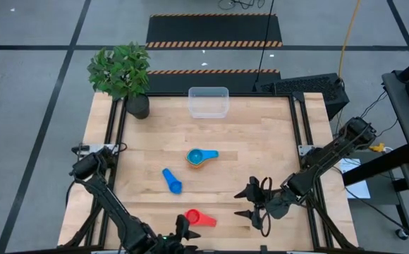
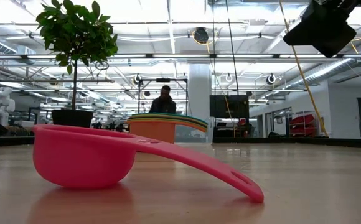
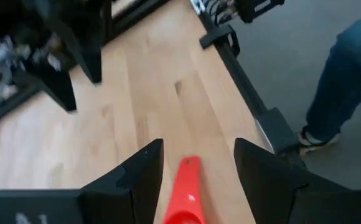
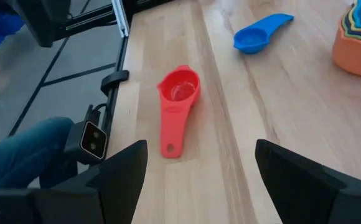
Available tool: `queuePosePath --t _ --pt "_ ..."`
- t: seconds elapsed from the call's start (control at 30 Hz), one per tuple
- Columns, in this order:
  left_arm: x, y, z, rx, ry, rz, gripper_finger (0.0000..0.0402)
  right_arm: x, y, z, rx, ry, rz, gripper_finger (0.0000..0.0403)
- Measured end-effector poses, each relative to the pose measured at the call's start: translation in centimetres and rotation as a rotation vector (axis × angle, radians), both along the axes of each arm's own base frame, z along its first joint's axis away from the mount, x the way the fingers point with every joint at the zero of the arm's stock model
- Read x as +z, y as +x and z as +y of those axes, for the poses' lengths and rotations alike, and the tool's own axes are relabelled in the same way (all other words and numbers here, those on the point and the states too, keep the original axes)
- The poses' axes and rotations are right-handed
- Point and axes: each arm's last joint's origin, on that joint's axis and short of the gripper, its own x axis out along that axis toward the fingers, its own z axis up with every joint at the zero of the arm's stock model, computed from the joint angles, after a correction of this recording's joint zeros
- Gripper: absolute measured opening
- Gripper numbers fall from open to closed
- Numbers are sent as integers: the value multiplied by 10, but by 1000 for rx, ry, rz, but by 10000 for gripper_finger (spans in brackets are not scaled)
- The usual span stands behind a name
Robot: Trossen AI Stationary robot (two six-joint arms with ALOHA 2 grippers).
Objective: Nest measuring cups in basket
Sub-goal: Stack the red measuring cup on top of the light blue measuring cup
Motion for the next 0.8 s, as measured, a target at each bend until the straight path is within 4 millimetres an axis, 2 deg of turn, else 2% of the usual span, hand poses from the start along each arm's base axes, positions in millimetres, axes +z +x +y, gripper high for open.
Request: queuePosePath --t 0.13,0.37,0.63,0.8 --pt "-3 -5 -1 9 -41 48 198 -3 0 1 -18 30 16 293" --pt "-1 -14 -14 -16 -102 24 198 -3 -1 5 -3 83 23 293" --pt "-4 -11 -7 -8 -116 89 197 -1 0 6 38 71 3 293" --pt "-18 -13 -4 -23 -42 183 197 -1 0 6 38 74 3 293"
